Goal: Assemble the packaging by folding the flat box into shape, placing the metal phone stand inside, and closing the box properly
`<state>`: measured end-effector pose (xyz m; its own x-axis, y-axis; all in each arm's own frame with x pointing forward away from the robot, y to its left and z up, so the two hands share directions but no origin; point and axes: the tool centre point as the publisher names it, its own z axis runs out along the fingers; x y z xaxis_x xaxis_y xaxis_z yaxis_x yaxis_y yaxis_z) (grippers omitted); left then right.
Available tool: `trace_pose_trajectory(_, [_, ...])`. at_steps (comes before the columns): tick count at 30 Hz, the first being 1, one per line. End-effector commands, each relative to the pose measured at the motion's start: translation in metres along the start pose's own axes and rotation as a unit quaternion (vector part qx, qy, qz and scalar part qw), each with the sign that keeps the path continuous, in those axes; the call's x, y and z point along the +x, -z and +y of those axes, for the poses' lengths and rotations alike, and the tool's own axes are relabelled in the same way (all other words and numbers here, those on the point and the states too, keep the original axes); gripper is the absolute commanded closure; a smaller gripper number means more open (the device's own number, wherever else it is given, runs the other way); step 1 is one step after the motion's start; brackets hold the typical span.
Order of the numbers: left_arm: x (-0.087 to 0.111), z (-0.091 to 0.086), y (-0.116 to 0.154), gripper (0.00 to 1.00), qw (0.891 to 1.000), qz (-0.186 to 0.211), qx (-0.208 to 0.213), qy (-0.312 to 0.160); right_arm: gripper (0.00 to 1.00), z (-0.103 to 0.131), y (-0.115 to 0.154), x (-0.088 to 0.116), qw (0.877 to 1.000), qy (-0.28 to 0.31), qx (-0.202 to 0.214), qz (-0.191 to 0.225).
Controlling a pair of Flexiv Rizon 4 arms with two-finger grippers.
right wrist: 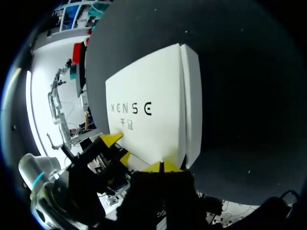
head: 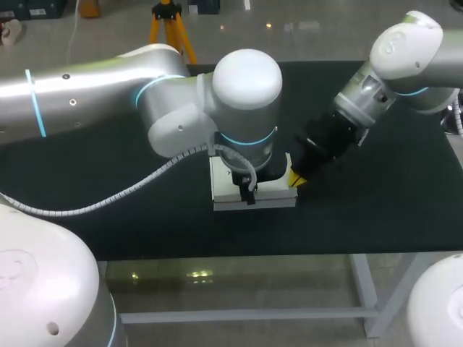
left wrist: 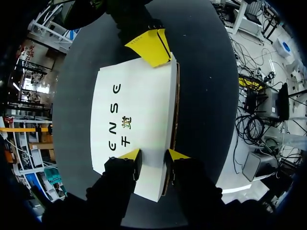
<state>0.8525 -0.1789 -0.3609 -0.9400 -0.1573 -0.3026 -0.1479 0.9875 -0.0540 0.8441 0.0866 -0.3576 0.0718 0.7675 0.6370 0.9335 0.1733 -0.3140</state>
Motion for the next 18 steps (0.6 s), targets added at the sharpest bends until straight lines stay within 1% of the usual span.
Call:
trace_pose_trajectory(1, [0.001, -0.002, 0.0, 0.62, 1.0, -0.002, -0.005, 0.0, 1.0, 0.003, 0.001, -0.003, 1.0, -0.001, 0.002, 0.003])
trace_pose_trajectory(10, [0.008, 0.01, 0.018, 0.59, 1.0, -0.006, 0.01, 0.002, 1.0, 0.005, -0.003, -0.004, 1.0, -0.005, 0.005, 0.002])
trace_pose_trajectory(12, [0.008, 0.015, 0.023, 0.56, 1.0, -0.009, 0.017, 0.006, 1.0, 0.006, -0.004, -0.005, 1.0, -0.006, 0.006, 0.003])
trace_pose_trajectory(13, [0.008, 0.018, 0.025, 0.55, 1.0, -0.013, 0.022, 0.01, 1.0, 0.006, -0.004, -0.005, 1.0, -0.007, 0.006, 0.003])
trace_pose_trajectory(15, [0.006, 0.025, 0.032, 0.56, 0.998, -0.016, 0.049, 0.025, 1.0, 0.006, -0.005, -0.005, 1.0, -0.007, 0.007, 0.004])
trace_pose_trajectory(17, [0.001, 0.033, 0.038, 0.69, 0.996, -0.007, 0.086, 0.037, 1.0, 0.006, -0.006, -0.005, 1.0, -0.007, 0.008, 0.004])
trace_pose_trajectory(18, [-0.003, 0.036, 0.038, 0.86, 0.994, -0.005, 0.094, 0.051, 1.0, 0.006, -0.006, -0.005, 1.0, -0.007, 0.008, 0.004])
